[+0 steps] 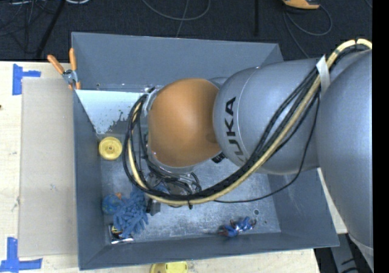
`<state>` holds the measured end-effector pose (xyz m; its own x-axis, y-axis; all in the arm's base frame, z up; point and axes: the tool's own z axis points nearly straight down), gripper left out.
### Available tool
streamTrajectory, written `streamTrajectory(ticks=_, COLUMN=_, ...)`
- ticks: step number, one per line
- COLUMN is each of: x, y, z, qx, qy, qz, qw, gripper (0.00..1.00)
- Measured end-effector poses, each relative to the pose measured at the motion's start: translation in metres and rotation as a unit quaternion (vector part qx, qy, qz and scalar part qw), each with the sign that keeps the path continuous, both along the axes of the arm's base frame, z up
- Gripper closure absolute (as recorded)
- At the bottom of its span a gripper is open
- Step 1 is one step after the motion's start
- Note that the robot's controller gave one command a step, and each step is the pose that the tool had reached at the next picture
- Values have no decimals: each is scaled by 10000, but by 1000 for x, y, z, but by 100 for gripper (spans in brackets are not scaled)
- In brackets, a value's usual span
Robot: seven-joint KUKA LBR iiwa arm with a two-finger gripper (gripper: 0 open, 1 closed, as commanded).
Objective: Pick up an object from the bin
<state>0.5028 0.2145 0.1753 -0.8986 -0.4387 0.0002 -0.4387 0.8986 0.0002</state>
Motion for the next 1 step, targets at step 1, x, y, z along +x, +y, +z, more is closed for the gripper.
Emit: streamTrajectory(ticks=1, x=12, y=11, z=78, qx=0, qy=-1, qz=-30, qw=10000, gripper=100)
